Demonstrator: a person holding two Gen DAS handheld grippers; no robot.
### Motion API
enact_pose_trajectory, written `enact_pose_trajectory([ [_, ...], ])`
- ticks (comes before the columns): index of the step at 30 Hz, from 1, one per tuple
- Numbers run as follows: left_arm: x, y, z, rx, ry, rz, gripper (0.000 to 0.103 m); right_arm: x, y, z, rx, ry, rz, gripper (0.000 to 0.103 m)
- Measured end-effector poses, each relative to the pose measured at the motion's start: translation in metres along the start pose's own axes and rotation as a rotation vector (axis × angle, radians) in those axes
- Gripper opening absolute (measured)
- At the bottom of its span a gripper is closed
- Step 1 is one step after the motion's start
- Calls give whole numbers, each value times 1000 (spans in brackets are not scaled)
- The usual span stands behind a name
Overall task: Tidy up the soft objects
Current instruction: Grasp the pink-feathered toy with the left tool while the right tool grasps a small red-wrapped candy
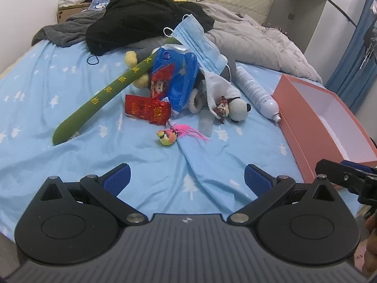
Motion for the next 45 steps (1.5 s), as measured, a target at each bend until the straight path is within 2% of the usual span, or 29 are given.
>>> enact_pose_trajectory([
  [4,3,20,3,11,15,5,103,7,15,-2,17,-13,-29,102],
  [11,7,57,5,10,23,5,103,18,45,-16,-4,7,-70,102],
  [16,11,89,5,-2,19,21,102,24,79,-35,51,102,-72,102],
  [18,12,102,4,-5,29,35,96,26,96,-44,77,164,-60,101],
  [21,15,123,3,-3,36,46,93,28,120,-52,99,225,-57,93],
  [23,19,135,2,-2,41,41,88,29,137,-56,103,251,-41,74],
  [24,22,141,2,-1,46,40,86,30,146,-58,111,267,-32,72],
  [30,34,172,4,-32,62,64,75,41,187,-67,151,310,-27,69],
  [36,32,192,3,-52,79,103,66,49,220,-77,170,354,-25,65],
  [38,31,197,3,-59,77,108,58,49,230,-83,162,385,-23,64],
  [40,30,200,4,-71,60,113,54,47,241,-91,163,437,-21,64],
  [45,30,200,10,-92,1,106,37,41,262,-96,193,502,3,50],
])
Point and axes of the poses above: each gripper's, at about its wrist camera, not at the fingertips, and y roughly the way its jaws point, z to its left, x to its top, the point moved 5 cm from there along y, roughly the way its jaws point, and after that the axes turned 10 degrees about x, right-handed, at the moved point
